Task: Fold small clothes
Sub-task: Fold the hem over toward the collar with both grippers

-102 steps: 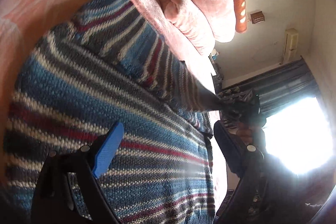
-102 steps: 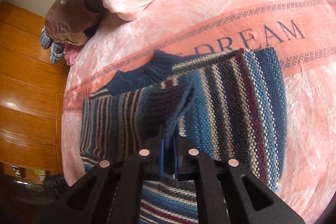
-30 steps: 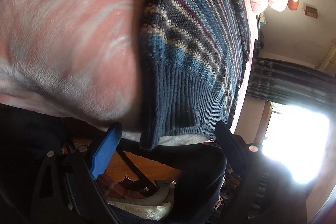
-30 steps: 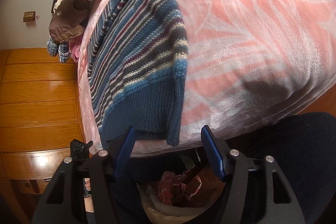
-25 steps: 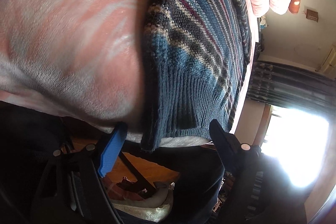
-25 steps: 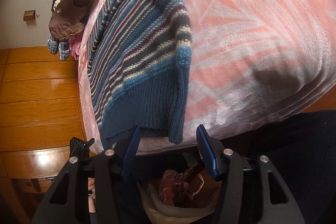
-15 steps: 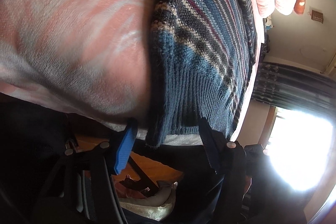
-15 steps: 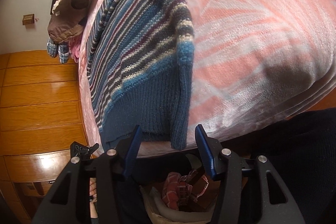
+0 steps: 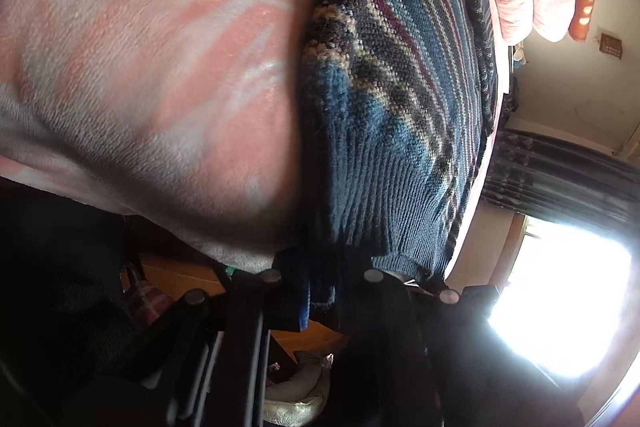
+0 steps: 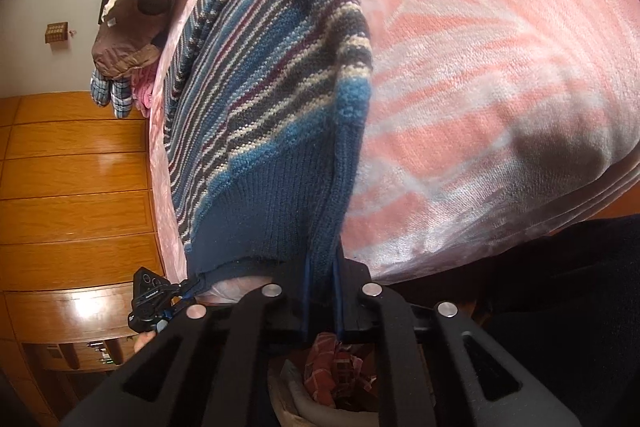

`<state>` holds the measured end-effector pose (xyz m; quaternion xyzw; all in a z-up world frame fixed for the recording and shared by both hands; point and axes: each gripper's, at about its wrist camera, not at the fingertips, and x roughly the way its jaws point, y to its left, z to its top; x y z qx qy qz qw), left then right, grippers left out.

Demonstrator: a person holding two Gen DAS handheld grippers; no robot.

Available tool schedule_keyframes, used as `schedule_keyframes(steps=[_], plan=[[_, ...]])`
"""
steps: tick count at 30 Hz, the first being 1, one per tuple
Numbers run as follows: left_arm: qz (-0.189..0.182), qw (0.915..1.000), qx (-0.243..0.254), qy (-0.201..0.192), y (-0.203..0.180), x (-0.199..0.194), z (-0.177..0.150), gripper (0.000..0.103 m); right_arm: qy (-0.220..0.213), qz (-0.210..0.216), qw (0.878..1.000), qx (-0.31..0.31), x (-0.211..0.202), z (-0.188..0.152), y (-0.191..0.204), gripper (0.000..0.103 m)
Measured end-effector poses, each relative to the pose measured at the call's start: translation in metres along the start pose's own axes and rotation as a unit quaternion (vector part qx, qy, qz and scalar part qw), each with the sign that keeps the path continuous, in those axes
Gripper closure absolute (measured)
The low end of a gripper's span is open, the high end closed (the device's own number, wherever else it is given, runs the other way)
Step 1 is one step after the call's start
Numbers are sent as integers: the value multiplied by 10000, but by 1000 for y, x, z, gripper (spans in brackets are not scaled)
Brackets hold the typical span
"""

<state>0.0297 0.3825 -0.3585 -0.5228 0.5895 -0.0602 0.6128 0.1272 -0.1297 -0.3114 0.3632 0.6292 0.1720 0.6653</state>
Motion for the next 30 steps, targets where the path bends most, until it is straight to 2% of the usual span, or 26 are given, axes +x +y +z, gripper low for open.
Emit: schedule_keyframes(steps=[9, 15, 24, 30], plan=[[-681, 9954, 488, -474, -33, -47, -19, 97, -229, 505, 9982, -249, -38, 1, 22, 96], [-1015, 9899, 728, -667, -67, -74, -11, 97, -429, 796, 9947, -492, -62, 20, 52, 96], [-1027, 9886, 781, -778, -116, -82, 44, 97, -537, 719, 9933, -731, -62, 91, 93, 96], [-784, 9930, 544, -702, -136, -57, 110, 97, -422, 517, 9961, -583, -30, 158, 104, 96]])
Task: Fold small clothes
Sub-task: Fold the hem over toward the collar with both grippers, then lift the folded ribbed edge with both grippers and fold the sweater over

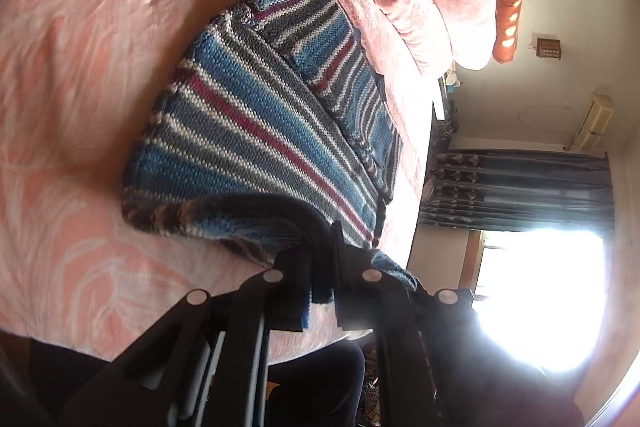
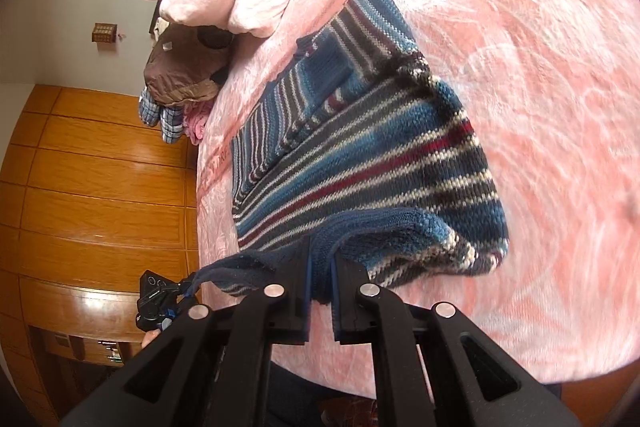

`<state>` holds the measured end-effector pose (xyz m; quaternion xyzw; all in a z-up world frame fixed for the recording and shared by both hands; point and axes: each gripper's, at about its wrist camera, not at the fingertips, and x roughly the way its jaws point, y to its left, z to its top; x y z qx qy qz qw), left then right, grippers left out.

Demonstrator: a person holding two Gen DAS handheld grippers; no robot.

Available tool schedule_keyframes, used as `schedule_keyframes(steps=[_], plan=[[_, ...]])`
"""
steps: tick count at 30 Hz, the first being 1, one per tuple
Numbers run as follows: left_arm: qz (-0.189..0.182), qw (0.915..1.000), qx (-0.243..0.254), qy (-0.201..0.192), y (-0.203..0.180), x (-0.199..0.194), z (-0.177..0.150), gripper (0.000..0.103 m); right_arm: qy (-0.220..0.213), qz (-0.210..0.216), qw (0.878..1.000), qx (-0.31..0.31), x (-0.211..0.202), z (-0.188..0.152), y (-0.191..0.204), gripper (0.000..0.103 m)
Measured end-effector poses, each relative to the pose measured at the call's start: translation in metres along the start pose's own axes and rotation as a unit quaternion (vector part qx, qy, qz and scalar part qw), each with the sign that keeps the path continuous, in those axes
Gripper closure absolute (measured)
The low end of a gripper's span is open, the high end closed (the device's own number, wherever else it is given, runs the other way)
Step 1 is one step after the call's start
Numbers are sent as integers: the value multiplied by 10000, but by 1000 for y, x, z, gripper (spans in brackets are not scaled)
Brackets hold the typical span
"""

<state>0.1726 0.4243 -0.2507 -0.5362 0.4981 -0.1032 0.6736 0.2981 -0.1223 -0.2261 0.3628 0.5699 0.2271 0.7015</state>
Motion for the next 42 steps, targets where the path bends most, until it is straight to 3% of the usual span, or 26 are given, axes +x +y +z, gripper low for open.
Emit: schedule_keyframes(steps=[10, 14, 15, 16, 18, 19, 22, 26, 33, 36, 37, 39, 41, 42], plan=[[726, 9962, -313, 373, 24, 76, 89, 95, 499, -515, 9972, 213, 79, 74, -28, 94], [776, 9953, -215, 529, 31, 93, 106, 90, 705, -462, 9961, 273, 94, 89, -38, 84], [733, 9957, -163, 546, 30, 93, 107, 84, 719, -378, 9963, 283, 93, 92, -38, 80], [659, 9963, -62, 553, 28, 91, 107, 71, 699, -332, 9967, 230, 90, 93, -36, 74], [696, 9960, 342, 435, 16, 81, 107, 50, 647, -300, 9975, 15, 81, 96, -28, 72], [762, 9947, 583, 373, 9, 76, 106, 48, 651, -275, 9974, -103, 76, 97, -24, 72], [780, 9900, 1126, 340, -6, 65, 107, 48, 644, -441, 9953, -581, 67, 100, -11, 72], [1049, 9800, 1629, 450, -14, 69, 112, 47, 724, -1017, 9824, -1390, 76, 100, 0, 66], [1626, 9618, 2002, 920, 1, 105, 119, 46, 977, -1272, 9712, -1762, 104, 98, -15, 57], [1675, 9587, 2096, 942, 1, 110, 119, 48, 1071, -1269, 9689, -1833, 111, 95, -18, 56], [1679, 9576, 2147, 929, -1, 109, 117, 64, 1079, -1270, 9677, -1894, 112, 94, -17, 56], [1719, 9540, 2260, 960, -4, 110, 112, 94, 1076, -1274, 9645, -2049, 112, 91, -11, 70], [1745, 9509, 2405, 871, -9, 108, 105, 95, 992, -1347, 9600, -2247, 108, 86, -3, 91], [1722, 9501, 2466, 822, -13, 106, 103, 96, 951, -1376, 9578, -2336, 106, 83, 1, 92]])
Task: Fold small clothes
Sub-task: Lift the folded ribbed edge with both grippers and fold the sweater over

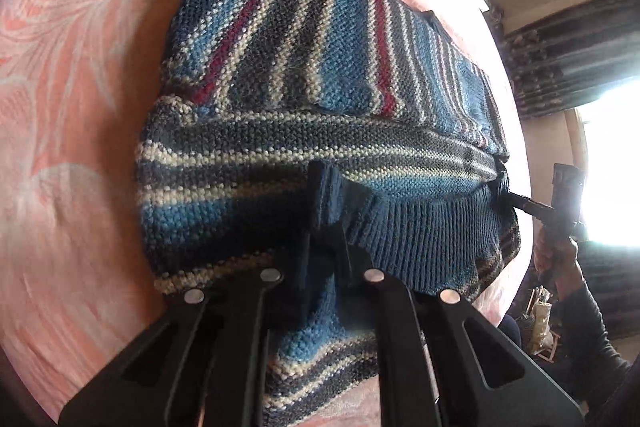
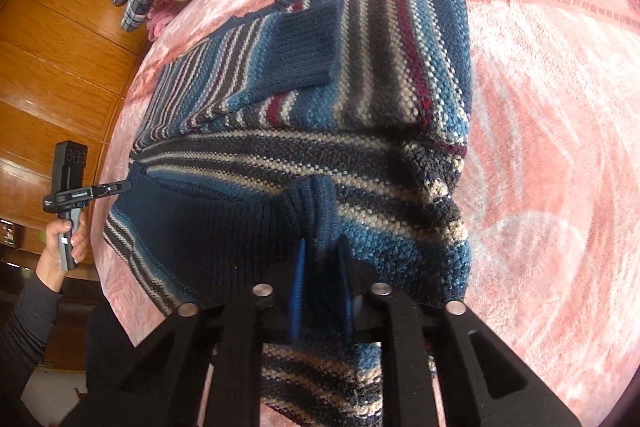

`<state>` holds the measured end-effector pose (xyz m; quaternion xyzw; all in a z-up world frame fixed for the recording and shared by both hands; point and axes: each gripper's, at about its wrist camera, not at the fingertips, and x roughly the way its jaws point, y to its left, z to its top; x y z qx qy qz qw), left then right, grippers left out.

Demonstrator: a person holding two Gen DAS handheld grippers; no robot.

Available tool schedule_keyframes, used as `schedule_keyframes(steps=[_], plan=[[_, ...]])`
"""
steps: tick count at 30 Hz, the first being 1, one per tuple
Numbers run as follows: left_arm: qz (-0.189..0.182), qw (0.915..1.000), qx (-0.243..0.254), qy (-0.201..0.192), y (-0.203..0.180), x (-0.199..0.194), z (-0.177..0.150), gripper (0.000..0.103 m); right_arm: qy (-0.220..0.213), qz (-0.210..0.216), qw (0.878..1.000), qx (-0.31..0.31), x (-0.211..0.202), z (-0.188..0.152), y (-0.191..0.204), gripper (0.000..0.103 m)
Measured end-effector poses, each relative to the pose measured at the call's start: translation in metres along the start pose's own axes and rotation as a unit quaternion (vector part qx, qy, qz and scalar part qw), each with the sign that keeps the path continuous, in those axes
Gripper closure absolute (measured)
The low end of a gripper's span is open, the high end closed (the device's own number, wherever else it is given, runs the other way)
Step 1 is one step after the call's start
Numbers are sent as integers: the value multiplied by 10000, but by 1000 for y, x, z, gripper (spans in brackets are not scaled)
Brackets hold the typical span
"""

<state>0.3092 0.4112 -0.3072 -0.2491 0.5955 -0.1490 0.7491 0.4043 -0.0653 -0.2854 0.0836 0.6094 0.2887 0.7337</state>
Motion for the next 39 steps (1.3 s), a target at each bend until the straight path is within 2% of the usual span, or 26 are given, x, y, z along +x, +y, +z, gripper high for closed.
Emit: schedule_keyframes(steps=[7, 13, 17, 23, 30, 34, 39], plan=[[-371, 9957, 384, -756, -30, -50, -16, 97, -486, -75, 9980, -389, -48, -11, 30, 95], [-592, 9823, 959, -1499, -65, -111, -27, 97, -1233, -309, 9889, -773, -108, -15, 60, 95], [-595, 9726, 1205, -1896, -82, -148, -20, 97, -1720, -472, 9795, -942, -142, -4, 75, 95], [-488, 9668, 1357, -2110, -101, -172, 19, 97, -2057, -779, 9693, -1097, -160, 38, 85, 95], [-424, 9655, 1284, -2224, -107, -171, 82, 97, -2195, -988, 9644, -1097, -161, 95, 79, 95], [-322, 9680, 1180, -2190, -102, -164, 119, 98, -2200, -1047, 9639, -1069, -153, 126, 76, 95], [-108, 9749, 897, -2033, -83, -136, 164, 98, -2002, -1097, 9700, -833, -124, 166, 59, 95]])
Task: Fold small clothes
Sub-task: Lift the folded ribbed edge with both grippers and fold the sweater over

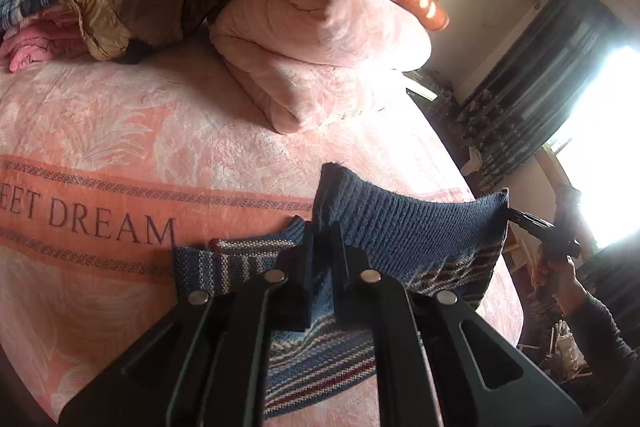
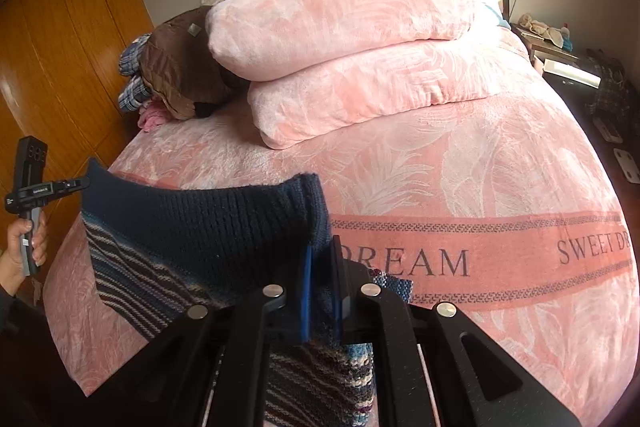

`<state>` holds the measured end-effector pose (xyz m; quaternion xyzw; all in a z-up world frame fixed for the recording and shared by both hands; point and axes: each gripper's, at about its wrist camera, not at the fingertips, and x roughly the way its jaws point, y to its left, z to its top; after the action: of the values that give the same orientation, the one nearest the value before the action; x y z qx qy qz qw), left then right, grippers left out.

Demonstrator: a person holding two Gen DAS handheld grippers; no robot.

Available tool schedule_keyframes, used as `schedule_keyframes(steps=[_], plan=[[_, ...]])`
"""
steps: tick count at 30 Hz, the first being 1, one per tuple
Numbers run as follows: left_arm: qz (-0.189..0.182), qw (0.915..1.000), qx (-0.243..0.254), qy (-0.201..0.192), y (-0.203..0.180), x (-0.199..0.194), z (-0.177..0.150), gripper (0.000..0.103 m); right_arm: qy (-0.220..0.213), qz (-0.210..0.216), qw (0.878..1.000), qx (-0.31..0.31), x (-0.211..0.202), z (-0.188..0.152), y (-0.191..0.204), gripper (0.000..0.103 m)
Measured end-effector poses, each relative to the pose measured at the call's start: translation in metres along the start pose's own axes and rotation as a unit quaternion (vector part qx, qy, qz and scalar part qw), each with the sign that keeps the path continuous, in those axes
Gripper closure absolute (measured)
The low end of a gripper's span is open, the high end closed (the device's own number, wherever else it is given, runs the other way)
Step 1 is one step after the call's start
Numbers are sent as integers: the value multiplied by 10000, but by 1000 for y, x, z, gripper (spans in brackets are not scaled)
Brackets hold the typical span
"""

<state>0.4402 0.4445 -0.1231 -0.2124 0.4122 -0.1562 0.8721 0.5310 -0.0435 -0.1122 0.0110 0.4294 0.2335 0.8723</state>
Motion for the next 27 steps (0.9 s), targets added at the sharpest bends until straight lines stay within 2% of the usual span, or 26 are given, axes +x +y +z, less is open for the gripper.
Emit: schedule_keyframes(steps=[7, 11, 14, 16, 18, 25, 27], plan=[[418, 9961, -558, 540, 49, 80, 8, 98, 773, -278, 9963, 249, 96, 8, -25, 95], [860, 9791, -1290, 1314, 92, 140, -5, 98, 1422, -561, 9872, 452, 159, -8, -39, 95], [1089, 9635, -1775, 1683, 114, 170, -13, 98, 1682, -696, 9807, 719, 190, -19, -50, 95], [1167, 9579, -1932, 1777, 119, 179, -13, 98, 1848, -775, 9764, 810, 202, -25, -54, 95], [1226, 9590, -1890, 1718, 116, 179, -9, 98, 1828, -830, 9766, 775, 203, -25, -52, 95], [1236, 9752, -1477, 1092, 93, 144, 9, 99, 1343, -773, 9854, 704, 167, -2, -47, 96], [1194, 9772, -1471, 957, 89, 136, 16, 99, 1291, -790, 9863, 660, 162, 5, -44, 96]])
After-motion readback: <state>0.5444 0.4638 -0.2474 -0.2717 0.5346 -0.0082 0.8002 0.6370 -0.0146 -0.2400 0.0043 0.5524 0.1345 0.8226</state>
